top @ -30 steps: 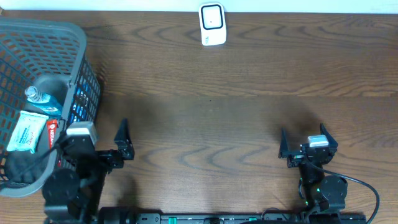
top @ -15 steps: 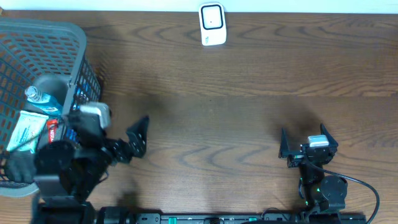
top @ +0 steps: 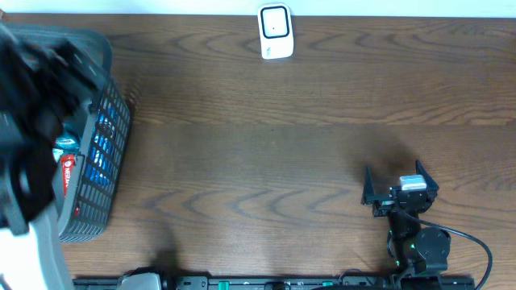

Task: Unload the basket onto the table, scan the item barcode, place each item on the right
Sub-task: 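Reach left gripper into basket and grasp the teal spray bottle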

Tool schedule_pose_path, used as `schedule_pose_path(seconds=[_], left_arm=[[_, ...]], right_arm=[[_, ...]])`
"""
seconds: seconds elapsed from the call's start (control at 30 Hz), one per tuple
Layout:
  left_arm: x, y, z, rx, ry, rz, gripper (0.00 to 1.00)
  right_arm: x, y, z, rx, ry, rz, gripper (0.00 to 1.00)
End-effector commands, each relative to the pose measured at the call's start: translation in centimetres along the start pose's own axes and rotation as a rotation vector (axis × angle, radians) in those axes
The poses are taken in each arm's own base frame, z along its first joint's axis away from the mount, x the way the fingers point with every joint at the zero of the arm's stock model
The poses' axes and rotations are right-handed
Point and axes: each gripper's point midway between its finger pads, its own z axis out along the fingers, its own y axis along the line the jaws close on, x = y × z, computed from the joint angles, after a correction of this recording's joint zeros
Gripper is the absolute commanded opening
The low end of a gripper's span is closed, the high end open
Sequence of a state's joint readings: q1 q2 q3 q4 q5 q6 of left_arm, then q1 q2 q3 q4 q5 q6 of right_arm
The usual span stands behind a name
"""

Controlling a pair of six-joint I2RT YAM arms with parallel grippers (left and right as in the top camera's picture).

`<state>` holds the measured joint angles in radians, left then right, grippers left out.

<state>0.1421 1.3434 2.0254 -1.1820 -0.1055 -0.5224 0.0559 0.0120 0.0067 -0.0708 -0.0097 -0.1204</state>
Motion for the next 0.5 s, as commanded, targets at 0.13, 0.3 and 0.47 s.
schedule_pose_path(seconds=[0.13, 0.3, 0.47], left_arm=[[-0.7, 3.3, 5.8, -0.219, 0.037, -0.045, 0.98], [0.4, 9.4, 8.8, -0.455, 0.084, -0.339, 0.98], [3.0, 15.4, 11.3, -0.598, 0.268, -0.509, 0.98]], right_arm=[[0.0, -0.2, 0.0, 0.009, -0.001, 0.008, 0.99], [0.0, -0.2, 0.0, 0.009, -0.001, 0.008, 0.99], [0.0, -0.2, 0.0, 0.009, -0.001, 0.008, 0.99]])
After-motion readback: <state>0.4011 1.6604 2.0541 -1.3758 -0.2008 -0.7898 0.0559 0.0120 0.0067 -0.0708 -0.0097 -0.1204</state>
